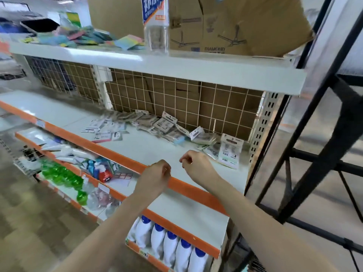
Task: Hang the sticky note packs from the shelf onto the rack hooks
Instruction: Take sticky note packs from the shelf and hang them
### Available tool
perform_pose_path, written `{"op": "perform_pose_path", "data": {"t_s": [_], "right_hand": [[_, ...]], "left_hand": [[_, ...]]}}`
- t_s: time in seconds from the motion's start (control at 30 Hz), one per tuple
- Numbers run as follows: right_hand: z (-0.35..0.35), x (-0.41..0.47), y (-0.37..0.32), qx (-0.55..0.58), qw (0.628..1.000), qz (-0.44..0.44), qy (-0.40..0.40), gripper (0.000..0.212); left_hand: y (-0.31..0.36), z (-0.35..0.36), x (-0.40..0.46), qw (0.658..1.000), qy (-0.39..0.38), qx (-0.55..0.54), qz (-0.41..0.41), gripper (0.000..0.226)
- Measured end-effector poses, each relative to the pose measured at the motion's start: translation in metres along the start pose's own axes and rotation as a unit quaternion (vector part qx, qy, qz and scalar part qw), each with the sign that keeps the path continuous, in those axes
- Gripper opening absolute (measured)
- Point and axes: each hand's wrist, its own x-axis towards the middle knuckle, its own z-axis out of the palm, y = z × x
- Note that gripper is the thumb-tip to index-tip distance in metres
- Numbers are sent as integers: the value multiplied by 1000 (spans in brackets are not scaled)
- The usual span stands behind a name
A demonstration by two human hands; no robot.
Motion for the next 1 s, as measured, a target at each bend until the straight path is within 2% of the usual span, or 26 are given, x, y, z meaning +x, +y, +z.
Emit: {"op": "perform_pose_path", "data": {"t_s": [0.37, 0.53, 0.8, 1.0], "right_hand": [[49, 108, 1, -72, 997, 11, -23, 26], [72, 147, 6, -94, 995, 27, -16, 25], [109, 215, 26, -220, 970, 40, 92, 31], [135, 226, 34, -296, 943, 126, 85, 61]], "left_hand": [[-57, -2, 94, 998, -11, 43, -54, 24], [-84, 4, 132, 998, -18, 47, -49, 25], [-118, 9, 207, 994, -30, 71, 73, 32], [-145, 0, 258, 981, -30, 94, 169, 35]]}}
